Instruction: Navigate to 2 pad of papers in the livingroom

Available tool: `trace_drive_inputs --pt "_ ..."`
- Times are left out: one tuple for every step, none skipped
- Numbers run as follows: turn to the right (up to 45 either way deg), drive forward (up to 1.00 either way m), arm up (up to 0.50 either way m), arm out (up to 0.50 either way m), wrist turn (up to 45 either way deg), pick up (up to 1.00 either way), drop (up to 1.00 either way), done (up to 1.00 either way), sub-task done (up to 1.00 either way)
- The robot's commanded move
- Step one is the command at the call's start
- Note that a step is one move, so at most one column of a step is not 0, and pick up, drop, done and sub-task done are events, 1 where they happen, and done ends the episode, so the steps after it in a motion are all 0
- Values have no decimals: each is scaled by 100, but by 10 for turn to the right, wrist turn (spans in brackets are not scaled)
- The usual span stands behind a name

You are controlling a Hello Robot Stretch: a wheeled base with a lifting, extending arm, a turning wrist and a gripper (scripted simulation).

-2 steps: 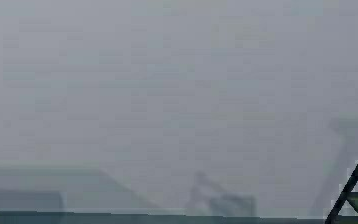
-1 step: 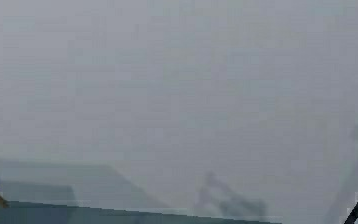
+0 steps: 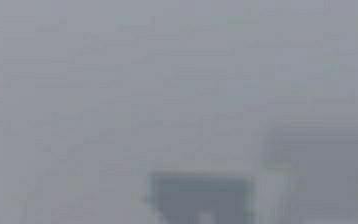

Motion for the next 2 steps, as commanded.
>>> trace_drive_inputs --pt "-450 0 0 0 0 0 0 0 0" --pt "-450 0 0 0 0 0 0 0 0"
